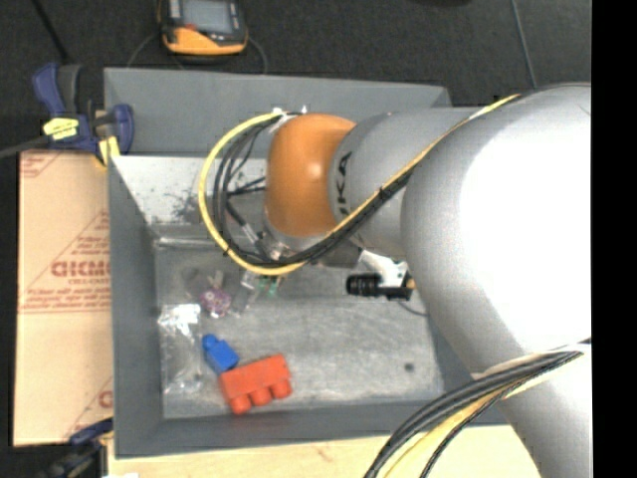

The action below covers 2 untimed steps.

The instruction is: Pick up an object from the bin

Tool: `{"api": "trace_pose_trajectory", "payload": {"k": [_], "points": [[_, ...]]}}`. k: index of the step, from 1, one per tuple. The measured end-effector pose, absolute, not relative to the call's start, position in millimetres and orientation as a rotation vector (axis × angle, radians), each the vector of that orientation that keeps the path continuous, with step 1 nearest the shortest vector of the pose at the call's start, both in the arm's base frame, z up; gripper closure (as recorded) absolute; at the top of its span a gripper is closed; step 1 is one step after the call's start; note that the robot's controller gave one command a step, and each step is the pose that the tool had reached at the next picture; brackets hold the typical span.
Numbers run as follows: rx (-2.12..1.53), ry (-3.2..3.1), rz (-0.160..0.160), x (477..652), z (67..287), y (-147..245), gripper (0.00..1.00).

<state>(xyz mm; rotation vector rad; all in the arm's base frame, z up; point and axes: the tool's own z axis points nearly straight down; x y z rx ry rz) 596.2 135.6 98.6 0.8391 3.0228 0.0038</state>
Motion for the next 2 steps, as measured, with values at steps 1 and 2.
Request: {"api": "trace_pose_trajectory", "payload": {"k": [1,2], "points": [[0.834,3.020,0.006,598.9,167,135,1.00],[0.831,3.025,0.003,600.1,180,134,1.00]]}}
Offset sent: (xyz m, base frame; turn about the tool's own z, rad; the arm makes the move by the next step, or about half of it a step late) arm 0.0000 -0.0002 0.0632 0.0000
